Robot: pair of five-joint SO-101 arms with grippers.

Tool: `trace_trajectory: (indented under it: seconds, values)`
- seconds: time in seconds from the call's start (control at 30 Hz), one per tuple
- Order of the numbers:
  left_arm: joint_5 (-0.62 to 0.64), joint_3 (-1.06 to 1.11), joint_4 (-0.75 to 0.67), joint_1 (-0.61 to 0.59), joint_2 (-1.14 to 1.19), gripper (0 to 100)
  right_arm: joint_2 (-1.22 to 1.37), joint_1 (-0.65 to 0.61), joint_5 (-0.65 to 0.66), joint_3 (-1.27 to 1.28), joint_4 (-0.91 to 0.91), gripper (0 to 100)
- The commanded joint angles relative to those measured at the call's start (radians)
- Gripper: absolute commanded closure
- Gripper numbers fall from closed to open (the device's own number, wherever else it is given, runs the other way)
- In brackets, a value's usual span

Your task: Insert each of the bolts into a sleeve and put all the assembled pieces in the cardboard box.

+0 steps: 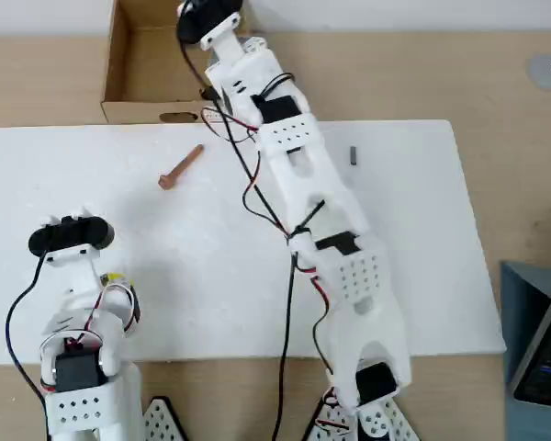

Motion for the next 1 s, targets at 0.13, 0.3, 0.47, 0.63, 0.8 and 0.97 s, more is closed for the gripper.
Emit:
trace_trajectory:
  seconds: [0.13,0.3,0.47,0.63,0.8,0.97]
  values:
    - [0.005,-0.008,-0.009,-0.008,-0.008,100,0.044,-0.018,0.055,-0.142,0.066,91.7]
    - [0.005,-0.008,-0.009,-0.008,-0.008,100,0.061,-0.013,0.055,-0.183,0.115,87.5]
    - [0.005,-0.008,-0.009,-0.008,-0.008,100,0.061,-0.013,0.055,-0.191,0.115,87.5]
    - [0.005,-0.008,-0.009,-0.008,-0.008,100,0.056,-0.012,0.055,-0.193,0.115,87.5]
    - [0.005,-0.008,-0.009,-0.008,-0.008,100,0.051,-0.010,0.055,-0.242,0.170,87.5]
    - [0.005,-0.008,-0.009,-0.008,-0.008,100,0.028,-0.010,0.054,-0.389,0.393,87.5]
